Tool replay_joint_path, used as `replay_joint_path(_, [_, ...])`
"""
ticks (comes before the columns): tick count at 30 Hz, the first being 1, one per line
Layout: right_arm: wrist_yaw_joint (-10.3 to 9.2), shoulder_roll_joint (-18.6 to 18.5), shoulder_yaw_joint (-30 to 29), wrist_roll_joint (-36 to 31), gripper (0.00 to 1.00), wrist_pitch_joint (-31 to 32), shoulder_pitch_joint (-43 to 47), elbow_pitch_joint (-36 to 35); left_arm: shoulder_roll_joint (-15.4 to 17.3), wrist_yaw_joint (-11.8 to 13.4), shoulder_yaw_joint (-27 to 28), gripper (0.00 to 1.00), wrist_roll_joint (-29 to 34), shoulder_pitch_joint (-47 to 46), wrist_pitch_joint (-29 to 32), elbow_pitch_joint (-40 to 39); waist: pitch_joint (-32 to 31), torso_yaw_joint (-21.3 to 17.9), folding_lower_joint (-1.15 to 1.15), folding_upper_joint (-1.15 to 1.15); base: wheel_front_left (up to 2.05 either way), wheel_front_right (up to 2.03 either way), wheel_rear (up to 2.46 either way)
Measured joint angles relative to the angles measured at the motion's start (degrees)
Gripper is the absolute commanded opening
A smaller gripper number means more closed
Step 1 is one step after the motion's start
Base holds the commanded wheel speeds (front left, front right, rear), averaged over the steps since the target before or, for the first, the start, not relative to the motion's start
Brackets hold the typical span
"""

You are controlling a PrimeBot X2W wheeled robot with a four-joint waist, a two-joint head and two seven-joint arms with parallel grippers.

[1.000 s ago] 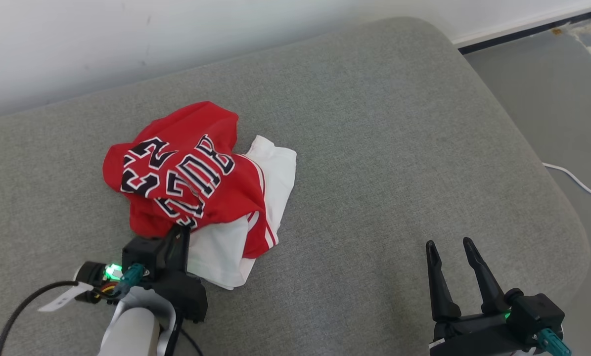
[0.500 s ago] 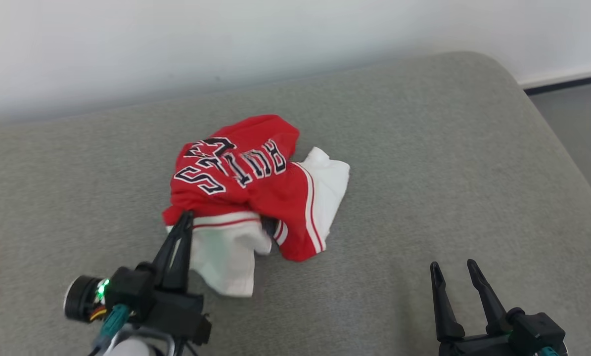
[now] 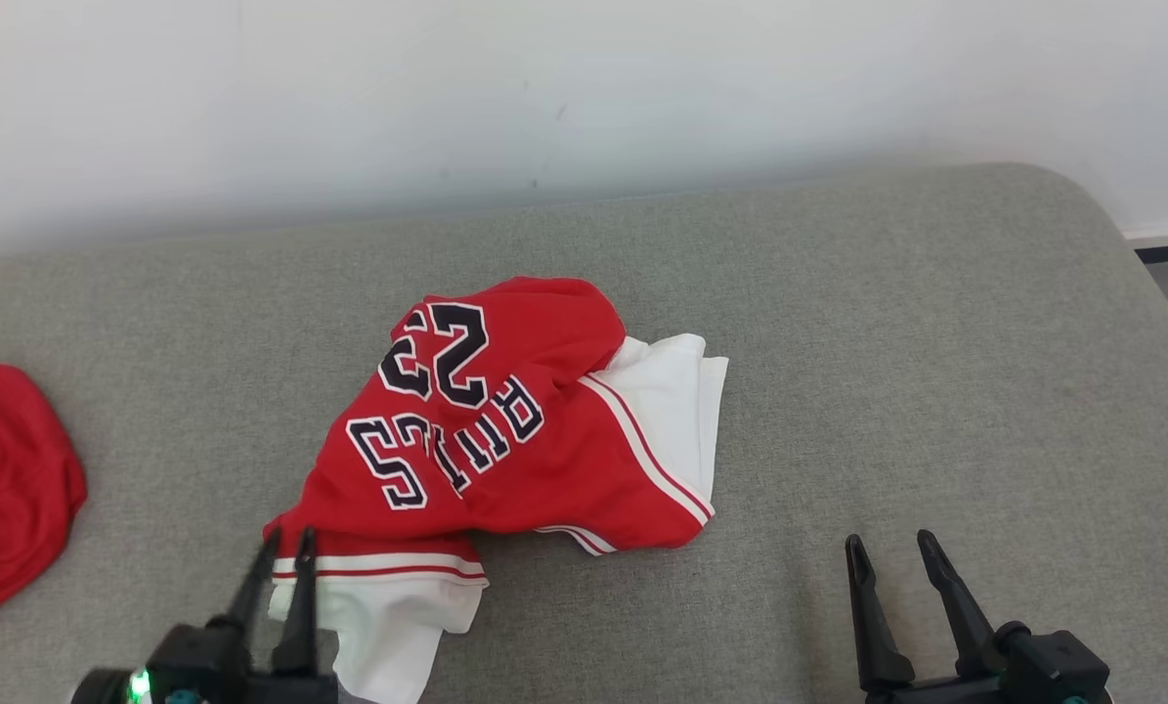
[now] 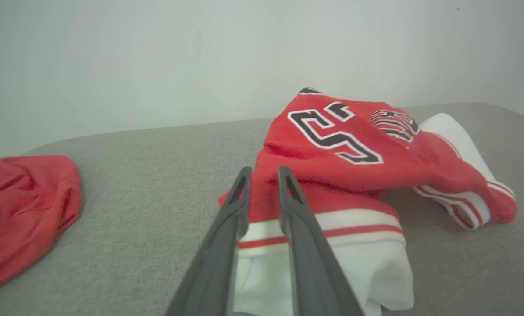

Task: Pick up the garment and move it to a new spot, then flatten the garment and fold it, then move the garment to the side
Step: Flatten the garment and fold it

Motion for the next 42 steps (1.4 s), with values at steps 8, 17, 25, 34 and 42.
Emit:
replay_joint_path(8, [0.0, 0.0, -0.7, 0.2, 1.0, 0.0, -0.1, 0.0, -3.4, -0.1, -2.0, 1.0, -0.3, 0.2, 0.0, -10.3, 0.9, -0.4, 0.01, 0.0, 0.0, 0.0, 0.0])
replay_joint_path(17, [0.0, 0.0, 0.0, 0.3, 1.0, 0.0, -1.8, -0.1, -4.6, -1.5, -12.4, 1.0, -3.8, 0.7, 0.0, -2.7, 2.7, -1.8, 0.01, 0.0, 0.0, 0.0, 0.0])
replay_joint_path(25, [0.0, 0.0, -0.1, 0.2, 1.0, 0.0, -2.7, 0.0, -4.8, -1.6, -15.1, 1.0, -7.5, -4.7, 0.0, 7.9, 4.2, -4.8, 0.01, 0.0, 0.0, 0.0, 0.0])
replay_joint_path(34, [0.0, 0.0, 0.2, 0.7, 1.0, 0.0, -3.5, 0.0, -4.8, -1.9, -17.1, 1.0, -9.8, -11.1, 0.0, 14.9, 6.0, -9.6, 0.01, 0.0, 0.0, 0.0, 0.0])
replay_joint_path(42, [0.0, 0.0, -0.9, 0.7, 1.0, 0.0, -3.3, 0.1, -4.9, -1.9, -17.2, 0.0, -11.6, -13.4, 0.0, 16.5, 6.6, -11.3, 0.01, 0.0, 0.0, 0.0, 0.0])
